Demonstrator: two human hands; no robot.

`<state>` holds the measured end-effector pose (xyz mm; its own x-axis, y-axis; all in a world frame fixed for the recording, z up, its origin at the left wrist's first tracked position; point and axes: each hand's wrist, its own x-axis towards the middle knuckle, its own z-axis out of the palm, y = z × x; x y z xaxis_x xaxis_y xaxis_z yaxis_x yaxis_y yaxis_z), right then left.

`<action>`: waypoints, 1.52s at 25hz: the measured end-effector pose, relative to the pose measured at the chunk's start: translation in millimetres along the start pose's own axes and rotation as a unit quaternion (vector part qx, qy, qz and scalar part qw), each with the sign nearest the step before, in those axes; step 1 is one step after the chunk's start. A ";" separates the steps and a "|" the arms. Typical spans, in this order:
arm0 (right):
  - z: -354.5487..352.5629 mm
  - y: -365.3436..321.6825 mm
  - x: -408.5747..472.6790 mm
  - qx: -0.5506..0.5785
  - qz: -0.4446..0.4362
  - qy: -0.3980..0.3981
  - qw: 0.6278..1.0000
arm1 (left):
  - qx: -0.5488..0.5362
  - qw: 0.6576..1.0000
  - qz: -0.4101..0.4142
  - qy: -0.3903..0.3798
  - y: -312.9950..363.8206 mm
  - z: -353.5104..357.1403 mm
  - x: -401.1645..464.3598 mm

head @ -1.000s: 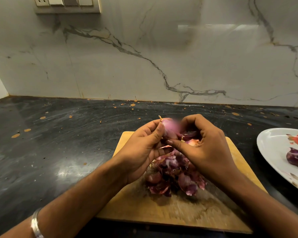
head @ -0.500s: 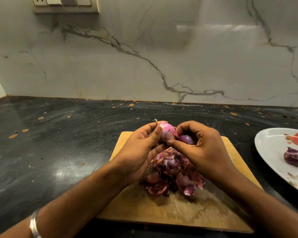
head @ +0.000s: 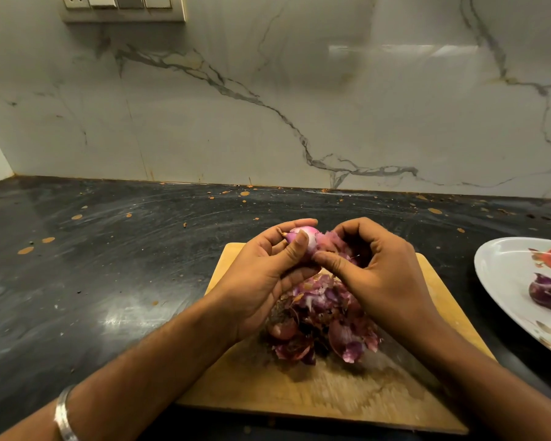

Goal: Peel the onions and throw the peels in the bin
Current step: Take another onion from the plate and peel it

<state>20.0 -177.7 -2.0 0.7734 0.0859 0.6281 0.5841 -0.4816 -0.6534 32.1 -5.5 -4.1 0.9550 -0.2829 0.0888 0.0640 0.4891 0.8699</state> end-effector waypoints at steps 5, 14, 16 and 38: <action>-1.5 2.3 -0.5 0.010 -0.018 0.005 1.000 | 0.012 1.000 0.002 0.007 -1.8 0.3 0.7; -2.0 -1.5 -3.8 -0.018 -0.114 -0.077 0.990 | 0.045 0.997 0.011 0.066 0.6 -2.2 2.7; -4.1 -0.8 -4.3 -0.033 -0.128 -0.109 0.985 | 0.055 0.995 -0.001 0.078 2.4 -3.1 4.1; 2.1 -4.0 -4.8 -0.074 -0.124 -0.011 0.989 | 0.094 0.995 -0.022 0.028 0.5 0.0 -2.0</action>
<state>14.4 -174.3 -3.3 0.6164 0.2358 0.7513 0.7159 -0.5651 -0.4100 30.2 -4.7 -3.9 0.9674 -0.2518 0.0258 0.0562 0.3132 0.9480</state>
